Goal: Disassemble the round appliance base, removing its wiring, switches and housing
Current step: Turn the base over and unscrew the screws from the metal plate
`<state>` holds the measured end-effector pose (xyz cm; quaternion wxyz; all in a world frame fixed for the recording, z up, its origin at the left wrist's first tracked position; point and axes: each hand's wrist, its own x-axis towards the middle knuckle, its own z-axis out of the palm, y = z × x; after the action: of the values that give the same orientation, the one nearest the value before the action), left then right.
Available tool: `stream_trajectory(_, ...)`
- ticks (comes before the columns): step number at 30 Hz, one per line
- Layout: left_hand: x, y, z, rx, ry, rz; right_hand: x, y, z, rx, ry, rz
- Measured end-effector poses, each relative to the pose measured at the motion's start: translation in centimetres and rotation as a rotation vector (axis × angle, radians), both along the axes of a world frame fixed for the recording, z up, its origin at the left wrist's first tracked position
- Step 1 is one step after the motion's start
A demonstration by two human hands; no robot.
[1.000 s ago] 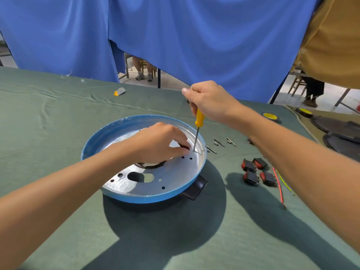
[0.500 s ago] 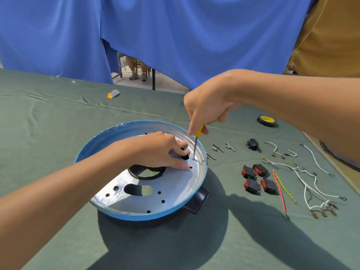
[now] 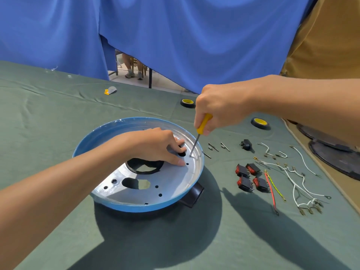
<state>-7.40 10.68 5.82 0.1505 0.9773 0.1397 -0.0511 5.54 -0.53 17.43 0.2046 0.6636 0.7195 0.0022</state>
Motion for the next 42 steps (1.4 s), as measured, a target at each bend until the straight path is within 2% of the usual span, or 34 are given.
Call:
stream_trajectory(2, 0.2, -0.1, 0.2, -0.012, 0.012, 0.006, -0.1, 0.4, 0.3, -0.006, -0.052, 0.032)
stream_trajectory(6, 0.4, -0.4, 0.5, -0.016, 0.023, 0.016, -0.8, 1.4, -0.4, -0.025, -0.029, 0.011)
stream_trajectory(12, 0.5, -0.8, 0.6, 0.005, 0.020, 0.015, -1.6, 3.2, -0.1, -0.145, -0.004, -0.267)
stream_trajectory(15, 0.5, -0.7, 0.5, 0.011, 0.013, 0.013, -2.3, 3.3, 0.0, -0.174, -0.114, -0.202)
stream_trajectory(18, 0.2, -0.8, 0.3, 0.018, -0.001, -0.013, -2.6, 2.8, 0.2, -0.116, -0.157, -0.087)
stream_trajectory(23, 0.1, -1.0, 0.4, 0.081, -0.066, 0.009, -1.8, 2.0, 0.3, -0.001, 0.028, -0.081)
stream_trajectory(26, 0.4, -1.3, 0.3, 0.113, -0.132, -0.013, -1.5, 2.0, -0.4, -0.019, 0.125, -0.125)
stream_trajectory(30, 0.7, -1.7, -0.3, 0.136, -0.207, 0.069, -1.5, 2.5, -0.3, -0.082, 0.113, -0.303)
stream_trajectory(33, 1.1, -2.2, -1.2, 0.118, -0.265, 0.238, -1.5, 2.7, 0.1, -0.138, 0.080, -0.380)
stream_trajectory(37, 1.3, -2.3, -0.9, 0.134, -0.019, 0.414, -1.2, 2.7, 0.1, -0.148, 0.076, -0.353)
stream_trajectory(39, 1.5, -1.7, 0.0, 0.066, 0.111, 0.450, -1.0, 2.7, 0.1, -0.149, 0.071, -0.336)
stream_trajectory(42, 1.8, -1.1, 0.6, -0.078, 0.166, 0.481, -0.9, 2.8, 0.2, -0.140, 0.030, -0.269)
